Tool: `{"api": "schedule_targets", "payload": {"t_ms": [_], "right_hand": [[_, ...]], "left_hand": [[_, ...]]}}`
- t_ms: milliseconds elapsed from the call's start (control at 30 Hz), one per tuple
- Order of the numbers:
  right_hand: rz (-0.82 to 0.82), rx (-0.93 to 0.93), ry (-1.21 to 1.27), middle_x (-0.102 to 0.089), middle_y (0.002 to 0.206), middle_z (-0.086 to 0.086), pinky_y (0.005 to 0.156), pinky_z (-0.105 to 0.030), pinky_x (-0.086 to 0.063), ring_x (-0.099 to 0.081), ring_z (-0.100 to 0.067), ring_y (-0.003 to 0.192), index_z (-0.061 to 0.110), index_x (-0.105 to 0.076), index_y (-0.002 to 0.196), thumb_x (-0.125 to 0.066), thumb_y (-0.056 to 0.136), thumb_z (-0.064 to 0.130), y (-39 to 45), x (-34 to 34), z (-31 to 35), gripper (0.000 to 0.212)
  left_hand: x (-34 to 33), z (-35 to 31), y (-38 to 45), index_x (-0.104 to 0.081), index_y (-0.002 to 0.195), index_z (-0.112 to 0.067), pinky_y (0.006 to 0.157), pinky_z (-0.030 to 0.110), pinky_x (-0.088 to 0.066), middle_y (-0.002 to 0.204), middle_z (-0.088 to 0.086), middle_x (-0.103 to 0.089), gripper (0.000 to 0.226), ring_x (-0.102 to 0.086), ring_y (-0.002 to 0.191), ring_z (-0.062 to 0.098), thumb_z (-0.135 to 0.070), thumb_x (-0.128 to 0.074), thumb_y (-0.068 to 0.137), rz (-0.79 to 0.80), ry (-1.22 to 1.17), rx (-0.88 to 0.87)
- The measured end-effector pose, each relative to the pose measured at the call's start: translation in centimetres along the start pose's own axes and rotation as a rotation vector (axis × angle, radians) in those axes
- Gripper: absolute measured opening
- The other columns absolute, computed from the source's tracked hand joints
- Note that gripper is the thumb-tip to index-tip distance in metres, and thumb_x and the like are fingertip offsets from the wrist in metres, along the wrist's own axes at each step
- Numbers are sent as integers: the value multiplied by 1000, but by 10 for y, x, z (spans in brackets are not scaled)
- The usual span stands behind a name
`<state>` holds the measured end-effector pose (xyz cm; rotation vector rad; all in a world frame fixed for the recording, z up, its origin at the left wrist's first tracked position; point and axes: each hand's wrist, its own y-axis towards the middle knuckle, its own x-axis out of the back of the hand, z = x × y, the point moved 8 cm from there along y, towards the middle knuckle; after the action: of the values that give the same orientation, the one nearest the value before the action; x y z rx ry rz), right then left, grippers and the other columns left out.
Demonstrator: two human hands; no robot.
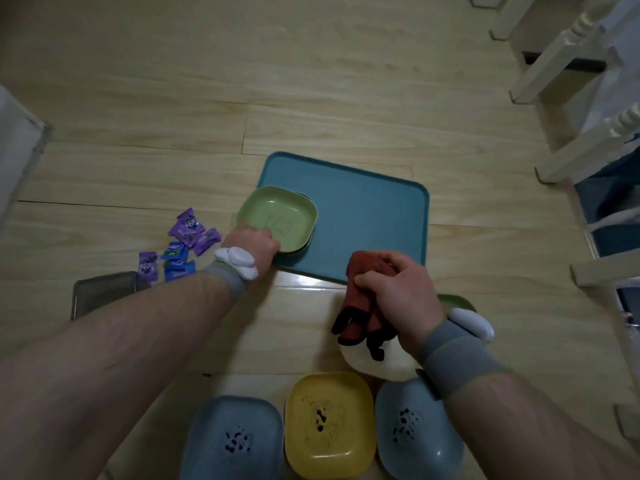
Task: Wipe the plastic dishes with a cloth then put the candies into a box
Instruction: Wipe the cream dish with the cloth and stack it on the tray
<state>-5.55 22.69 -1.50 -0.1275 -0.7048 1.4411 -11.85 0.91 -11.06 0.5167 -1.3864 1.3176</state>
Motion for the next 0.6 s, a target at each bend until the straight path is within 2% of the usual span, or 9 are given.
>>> {"api": "schedule_targets", "payload": {"t_ms": [100, 167, 267, 367, 433, 500, 533, 600], "right_hand": [[2, -18, 6, -70, 90, 4, 83, -37, -57, -68, -19, 86, 27, -68, 90, -72, 72, 5, 2, -5, -7, 29], [5, -27, 7, -70, 90, 4, 84, -40, -57, -68, -18, 85, 29, -68, 87, -72, 71, 6, 4, -9, -11, 28], [10, -37, 7, -71, 91, 3, 85, -43, -57, -68, -18, 85, 28, -69, 89, -73, 70, 8, 4, -11, -12, 28], [2, -25, 21, -72, 90, 2, 85, -42, -57, -68, -18, 85, 27, -70, 88, -72, 66, 11, 3, -9, -9, 28], [-2, -14, 27, -72, 89, 2, 84, -42, -57, -69, -19, 85, 28, -69, 85, -72, 68, 7, 3, -4, -6, 28], [-19, -15, 35, -72, 89, 1, 84, -43, -57, -69, -20, 85, 28, -68, 84, -71, 68, 5, 5, 4, -5, 29], [-34, -18, 39, -72, 89, 1, 84, -43, -57, -69, -20, 85, 28, -68, 83, -71, 65, 7, 5, 10, -5, 28], [-62, -20, 39, -72, 87, 3, 83, -43, -58, -69, -19, 84, 29, -69, 82, -69, 57, 17, 7, 17, -4, 28]], "left_hand": [[-8, 1, 6, -64, 116, -22, 99, 34, -33, 118, 0, -63, 30, -62, 106, 24, -21, -44, 93, 19, -6, 0], [-14, 0, 6, -65, 111, -23, 104, 38, -28, 113, -2, -64, 28, -63, 103, 23, -25, -42, 94, 24, -53, 13], [-17, -3, 5, -64, 104, -25, 98, 38, -29, 108, -5, -66, 25, -63, 100, 21, -28, -45, 87, -9, -135, 66], [-22, -5, 5, -62, 106, -25, 95, 38, -30, 115, -4, -65, 29, -60, 108, 23, -27, -48, 81, -8, -216, 87], [-6, -12, -1, -66, 107, -22, 93, 39, -34, 121, 2, -63, 32, -57, 111, 27, -23, -55, 77, -188, -287, 66], [13, -34, -15, -68, 103, -17, 82, 37, -40, 110, 7, -66, 30, -60, 100, 32, -22, -58, 75, -346, -418, 11], [17, -51, -22, -66, 103, -19, 78, 36, -40, 106, 5, -65, 27, -60, 97, 32, -25, -57, 79, -318, -483, -11], [5, -83, -28, -60, 108, -25, 77, 32, -42, 108, -1, -65, 26, -61, 99, 27, -36, -50, 87, -101, -616, 32]]}}
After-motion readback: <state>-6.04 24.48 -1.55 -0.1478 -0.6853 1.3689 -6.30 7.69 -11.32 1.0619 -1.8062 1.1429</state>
